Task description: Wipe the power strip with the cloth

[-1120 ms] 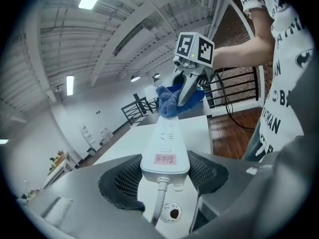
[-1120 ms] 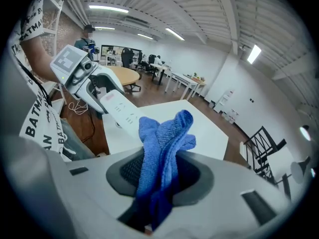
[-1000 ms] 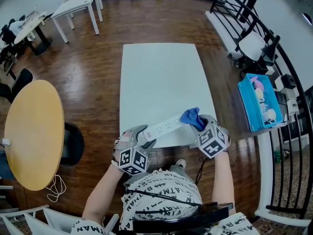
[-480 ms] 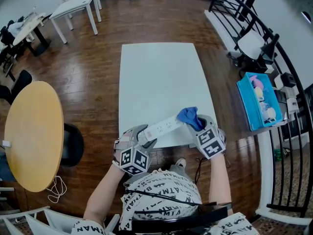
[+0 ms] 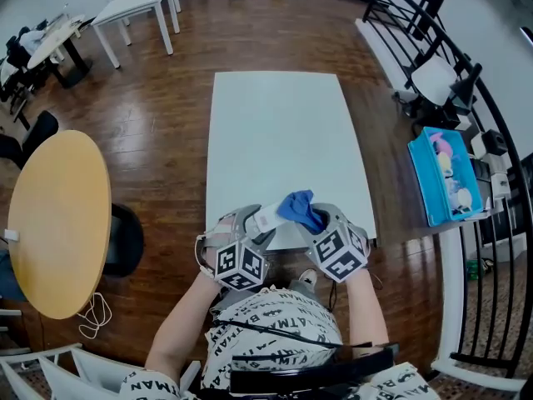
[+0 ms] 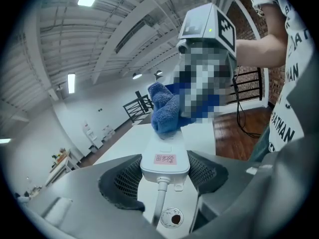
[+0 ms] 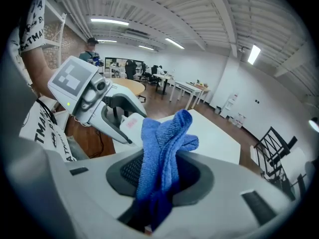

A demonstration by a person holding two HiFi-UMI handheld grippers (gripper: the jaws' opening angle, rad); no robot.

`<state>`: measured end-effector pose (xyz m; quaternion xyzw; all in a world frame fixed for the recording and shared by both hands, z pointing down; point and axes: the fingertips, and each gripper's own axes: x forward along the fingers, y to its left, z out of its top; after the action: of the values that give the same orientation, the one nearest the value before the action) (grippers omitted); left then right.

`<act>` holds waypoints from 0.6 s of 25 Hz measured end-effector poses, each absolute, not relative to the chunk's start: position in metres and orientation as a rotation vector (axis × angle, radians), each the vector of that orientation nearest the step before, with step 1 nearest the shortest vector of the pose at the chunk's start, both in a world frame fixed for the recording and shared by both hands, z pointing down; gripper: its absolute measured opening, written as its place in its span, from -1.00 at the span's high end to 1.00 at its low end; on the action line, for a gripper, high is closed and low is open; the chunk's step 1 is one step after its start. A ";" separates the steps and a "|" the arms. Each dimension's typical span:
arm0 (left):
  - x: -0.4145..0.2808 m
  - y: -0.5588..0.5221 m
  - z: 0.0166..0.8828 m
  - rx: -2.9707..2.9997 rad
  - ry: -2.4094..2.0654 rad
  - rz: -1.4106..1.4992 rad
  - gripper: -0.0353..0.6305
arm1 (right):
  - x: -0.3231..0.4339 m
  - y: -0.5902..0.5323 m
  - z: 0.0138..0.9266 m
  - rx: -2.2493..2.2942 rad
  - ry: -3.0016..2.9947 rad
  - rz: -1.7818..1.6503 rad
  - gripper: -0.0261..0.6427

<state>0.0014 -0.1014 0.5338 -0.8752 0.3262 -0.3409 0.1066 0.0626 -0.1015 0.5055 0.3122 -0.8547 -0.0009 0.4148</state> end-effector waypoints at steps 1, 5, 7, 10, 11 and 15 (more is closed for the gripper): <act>0.002 -0.102 0.534 -2.572 0.960 -1.007 0.04 | 0.054 -0.098 0.505 0.756 -2.154 -0.014 0.52; 0.003 -0.104 0.534 -2.562 0.954 -1.011 0.04 | 0.025 -0.086 0.499 0.653 -2.180 -0.065 0.52; 0.004 -0.104 0.533 -2.555 0.955 -1.009 0.04 | 0.012 -0.079 0.497 0.611 -2.198 -0.074 0.52; 0.005 -0.106 0.532 -2.538 0.952 -1.009 0.04 | -0.004 -0.070 0.494 0.563 -2.214 -0.095 0.52; 0.005 -0.105 0.531 -2.532 0.949 -1.008 0.04 | -0.007 -0.069 0.494 0.552 -2.210 -0.109 0.52; 0.001 -0.106 0.530 -2.547 0.959 -0.990 0.04 | -0.005 -0.071 0.492 0.552 -2.230 -0.108 0.52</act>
<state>0.0009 -0.1058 0.5305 -0.8729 0.3286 -0.3392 0.1227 -0.0049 -0.0706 0.4918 0.2192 -0.8849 -0.0427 0.4087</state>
